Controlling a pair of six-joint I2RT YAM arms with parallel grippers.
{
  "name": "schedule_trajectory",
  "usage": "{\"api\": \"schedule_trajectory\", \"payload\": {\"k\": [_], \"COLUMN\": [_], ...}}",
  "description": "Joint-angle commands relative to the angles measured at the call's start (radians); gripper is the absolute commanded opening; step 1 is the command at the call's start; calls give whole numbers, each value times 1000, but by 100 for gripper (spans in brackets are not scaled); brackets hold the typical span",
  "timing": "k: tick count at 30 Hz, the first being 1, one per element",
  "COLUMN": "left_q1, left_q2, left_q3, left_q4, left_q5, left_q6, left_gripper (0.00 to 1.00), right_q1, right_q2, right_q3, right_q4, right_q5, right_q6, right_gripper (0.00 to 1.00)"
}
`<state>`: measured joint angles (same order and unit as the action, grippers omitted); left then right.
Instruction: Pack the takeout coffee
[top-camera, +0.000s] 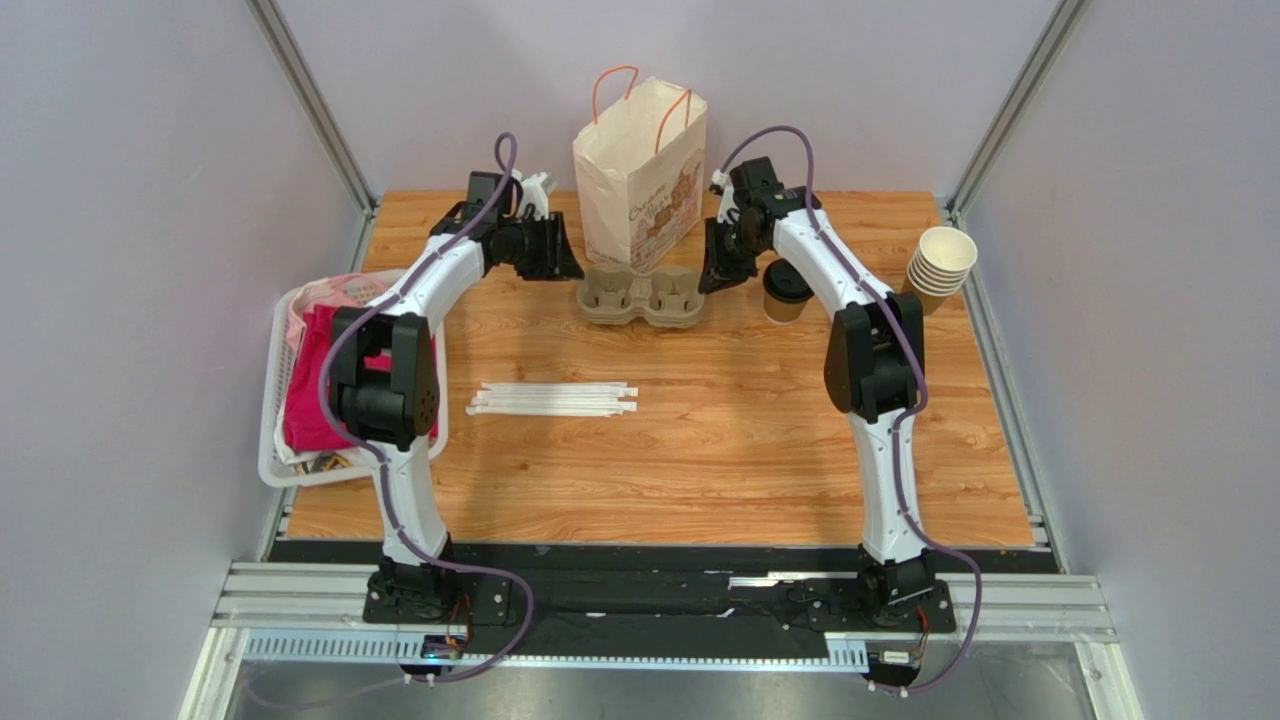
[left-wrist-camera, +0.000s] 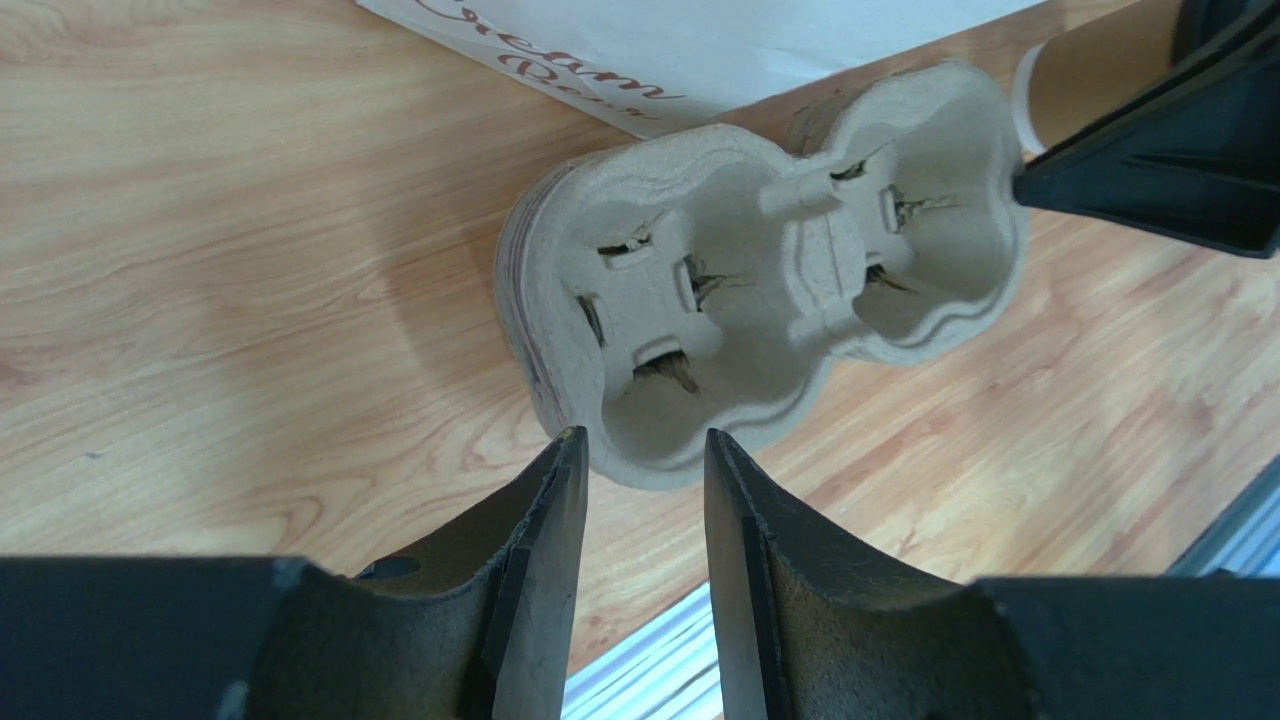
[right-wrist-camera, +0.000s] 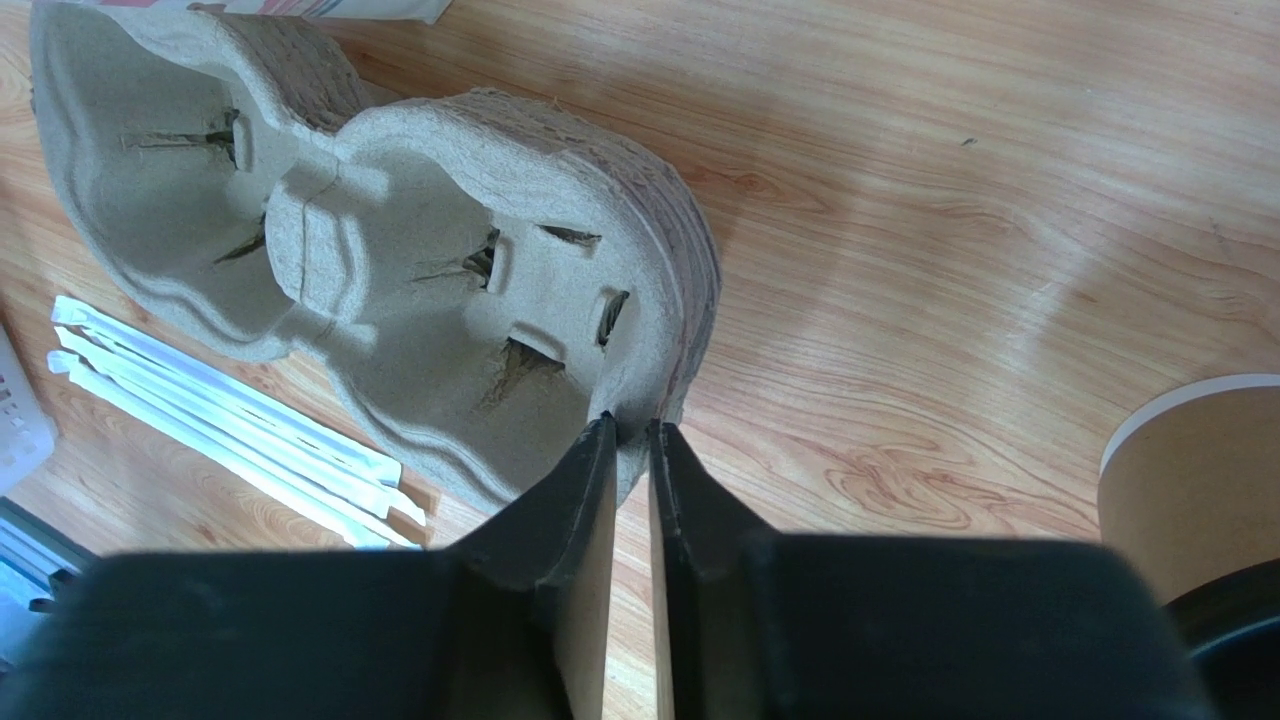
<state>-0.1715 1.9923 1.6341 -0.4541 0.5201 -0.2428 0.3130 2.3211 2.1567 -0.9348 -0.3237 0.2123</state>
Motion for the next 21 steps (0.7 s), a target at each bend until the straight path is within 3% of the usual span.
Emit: {"api": "schedule_trajectory", "payload": {"k": [1, 2, 21], "left_q1": [-20, -22, -45], "left_q2": [48, 57, 111], "left_q3": [66, 75, 115], "left_q4": [-23, -27, -58], "left_q5": [-43, -46, -138], "left_q6": [62, 63, 111], "left_gripper": [43, 43, 44], "right_q1": [0, 0, 0], "right_q2": [1, 3, -3], "right_q3": [3, 3, -8], "right_q4": [34, 36, 53], "right_q5": [-29, -31, -49], "right_q6": [12, 12, 24], "right_gripper": [5, 0, 0]}}
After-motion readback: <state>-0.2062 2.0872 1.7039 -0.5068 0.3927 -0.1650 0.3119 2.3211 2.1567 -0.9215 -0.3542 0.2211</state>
